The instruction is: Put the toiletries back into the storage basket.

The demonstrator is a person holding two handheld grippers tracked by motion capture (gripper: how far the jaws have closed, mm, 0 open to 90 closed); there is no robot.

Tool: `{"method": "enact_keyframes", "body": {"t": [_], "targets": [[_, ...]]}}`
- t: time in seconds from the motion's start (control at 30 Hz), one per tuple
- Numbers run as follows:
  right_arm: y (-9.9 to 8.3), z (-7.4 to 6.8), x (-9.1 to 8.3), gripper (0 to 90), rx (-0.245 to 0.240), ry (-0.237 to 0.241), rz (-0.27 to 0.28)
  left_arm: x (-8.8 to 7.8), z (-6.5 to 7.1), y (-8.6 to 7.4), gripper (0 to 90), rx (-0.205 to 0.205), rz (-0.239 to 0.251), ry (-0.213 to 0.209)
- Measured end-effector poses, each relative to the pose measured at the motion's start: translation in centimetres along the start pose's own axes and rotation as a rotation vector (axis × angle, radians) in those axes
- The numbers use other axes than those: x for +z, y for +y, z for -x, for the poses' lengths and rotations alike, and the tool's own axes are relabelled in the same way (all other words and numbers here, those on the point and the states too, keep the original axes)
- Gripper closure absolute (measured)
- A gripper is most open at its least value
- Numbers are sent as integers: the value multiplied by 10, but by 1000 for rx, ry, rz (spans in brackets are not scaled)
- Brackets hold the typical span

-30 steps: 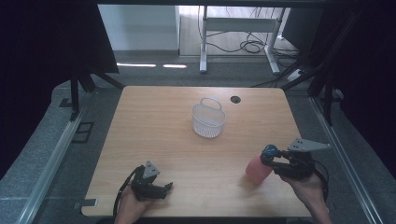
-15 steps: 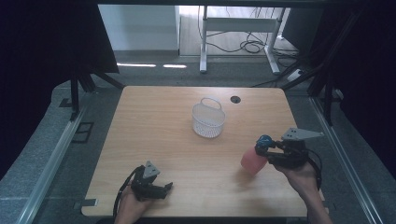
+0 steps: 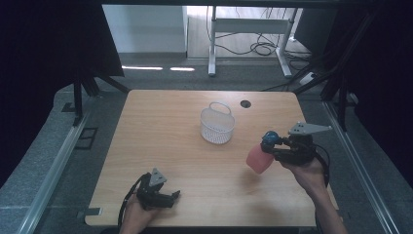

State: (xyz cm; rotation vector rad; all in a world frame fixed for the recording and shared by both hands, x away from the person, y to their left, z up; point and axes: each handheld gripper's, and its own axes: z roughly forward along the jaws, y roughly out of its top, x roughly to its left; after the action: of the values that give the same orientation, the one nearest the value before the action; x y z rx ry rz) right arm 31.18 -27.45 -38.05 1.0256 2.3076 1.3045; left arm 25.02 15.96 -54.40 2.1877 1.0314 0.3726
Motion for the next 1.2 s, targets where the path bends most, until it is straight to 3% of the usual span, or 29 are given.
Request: {"method": "enact_keyframes", "body": {"t": [1.2], "targets": [[61, 2, 43, 526, -40, -9, 30, 0, 0, 0, 99, -2, 2, 4]]}}
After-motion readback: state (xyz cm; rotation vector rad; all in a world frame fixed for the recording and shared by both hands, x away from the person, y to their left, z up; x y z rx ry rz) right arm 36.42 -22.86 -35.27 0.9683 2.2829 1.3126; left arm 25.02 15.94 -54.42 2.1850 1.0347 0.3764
